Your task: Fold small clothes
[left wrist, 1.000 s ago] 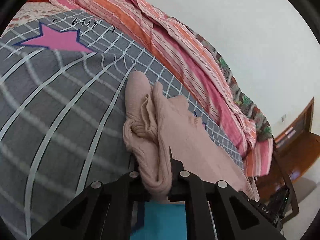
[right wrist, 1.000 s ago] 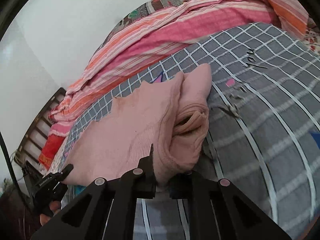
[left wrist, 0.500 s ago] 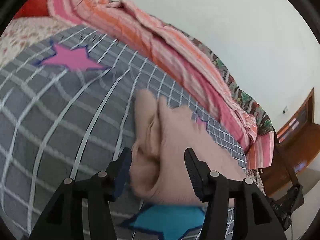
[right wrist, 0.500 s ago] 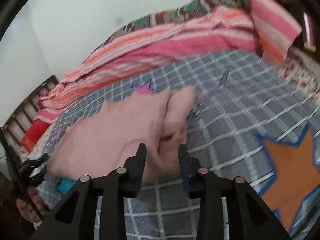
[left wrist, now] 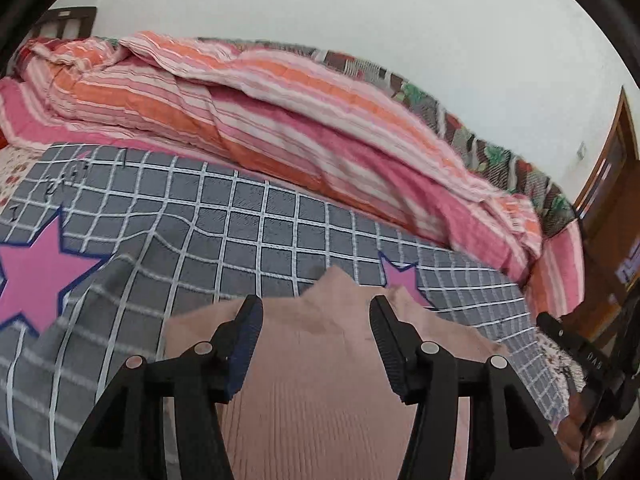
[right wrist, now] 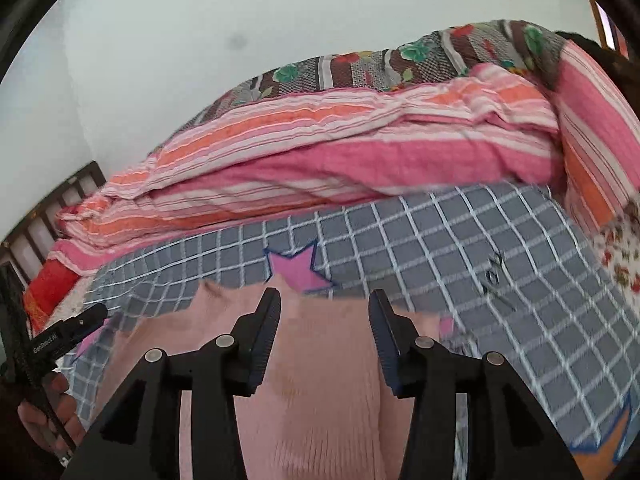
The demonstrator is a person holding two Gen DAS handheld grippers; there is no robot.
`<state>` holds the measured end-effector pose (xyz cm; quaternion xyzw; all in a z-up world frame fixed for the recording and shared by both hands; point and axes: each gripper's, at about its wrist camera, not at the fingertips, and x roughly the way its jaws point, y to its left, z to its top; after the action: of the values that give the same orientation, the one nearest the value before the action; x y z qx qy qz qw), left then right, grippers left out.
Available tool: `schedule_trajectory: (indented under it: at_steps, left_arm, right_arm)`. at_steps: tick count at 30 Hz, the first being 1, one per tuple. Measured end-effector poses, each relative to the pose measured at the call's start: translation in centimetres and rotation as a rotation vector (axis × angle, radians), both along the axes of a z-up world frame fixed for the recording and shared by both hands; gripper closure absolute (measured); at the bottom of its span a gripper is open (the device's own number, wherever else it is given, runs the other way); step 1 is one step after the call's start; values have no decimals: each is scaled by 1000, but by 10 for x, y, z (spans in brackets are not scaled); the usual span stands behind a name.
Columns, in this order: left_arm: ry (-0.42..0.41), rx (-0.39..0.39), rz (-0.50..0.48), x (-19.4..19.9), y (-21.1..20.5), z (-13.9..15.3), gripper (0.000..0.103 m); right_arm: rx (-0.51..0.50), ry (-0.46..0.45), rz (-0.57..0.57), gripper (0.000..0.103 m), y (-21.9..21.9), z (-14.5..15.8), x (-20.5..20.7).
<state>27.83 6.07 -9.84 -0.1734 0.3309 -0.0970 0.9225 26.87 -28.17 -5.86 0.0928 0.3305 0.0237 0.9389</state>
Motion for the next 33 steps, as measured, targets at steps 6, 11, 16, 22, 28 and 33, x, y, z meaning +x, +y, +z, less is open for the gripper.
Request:
schedule_trajectory:
  at_steps: [6, 11, 16, 22, 28, 33]
  left_arm:
    - [118, 31, 20, 24, 10, -39, 51]
    - [130, 80, 19, 23, 10, -58, 64]
    - [119, 107, 26, 23, 4, -61, 85]
    - [48, 62, 19, 16, 9, -50, 96]
    - [45, 46, 54, 22, 15, -47, 96]
    - [119, 70, 57, 29, 12, -61, 95]
  right_arm:
    - [-74, 115, -12, 58, -8, -41, 30]
    - [-20, 242, 1, 58, -18, -79, 38]
    - [-45, 235, 16, 62, -11, -83, 36]
    - [-35, 245, 29, 97, -8, -86, 42]
    - [-52, 156, 29, 98, 0, -69, 41]
    - [-59, 253, 0, 97, 0, -92, 53]
